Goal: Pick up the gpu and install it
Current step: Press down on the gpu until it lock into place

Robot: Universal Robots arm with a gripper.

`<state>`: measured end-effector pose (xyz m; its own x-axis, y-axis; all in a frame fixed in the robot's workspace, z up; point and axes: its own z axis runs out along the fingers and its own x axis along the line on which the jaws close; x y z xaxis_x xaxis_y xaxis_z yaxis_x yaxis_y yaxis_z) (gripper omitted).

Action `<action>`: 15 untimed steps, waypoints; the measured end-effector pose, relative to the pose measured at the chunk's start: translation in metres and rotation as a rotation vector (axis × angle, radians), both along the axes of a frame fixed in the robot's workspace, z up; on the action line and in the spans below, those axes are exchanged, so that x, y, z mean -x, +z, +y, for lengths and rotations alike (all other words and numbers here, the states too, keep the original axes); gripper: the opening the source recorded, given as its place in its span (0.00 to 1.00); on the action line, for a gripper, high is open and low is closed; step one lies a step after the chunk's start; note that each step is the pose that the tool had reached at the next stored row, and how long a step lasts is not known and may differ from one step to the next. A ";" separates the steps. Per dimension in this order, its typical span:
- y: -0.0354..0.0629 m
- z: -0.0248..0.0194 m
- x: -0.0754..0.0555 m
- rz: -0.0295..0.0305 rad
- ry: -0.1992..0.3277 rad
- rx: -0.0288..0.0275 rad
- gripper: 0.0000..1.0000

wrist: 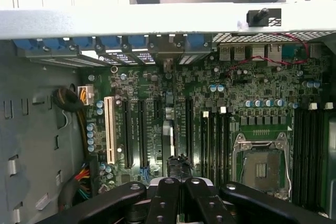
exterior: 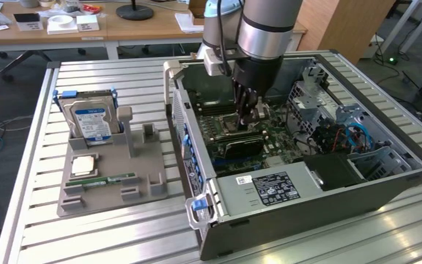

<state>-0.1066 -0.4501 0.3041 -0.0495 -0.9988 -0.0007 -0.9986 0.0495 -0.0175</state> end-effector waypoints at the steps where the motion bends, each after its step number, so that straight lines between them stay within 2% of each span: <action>1: -0.0010 0.0002 0.000 0.0001 -0.001 0.0001 0.11; 15: -0.0146 0.0015 0.001 0.0001 -0.010 0.0001 0.11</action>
<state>-0.1074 -0.4486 0.2895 -0.0597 -0.9982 -0.0006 -0.9981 0.0597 -0.0174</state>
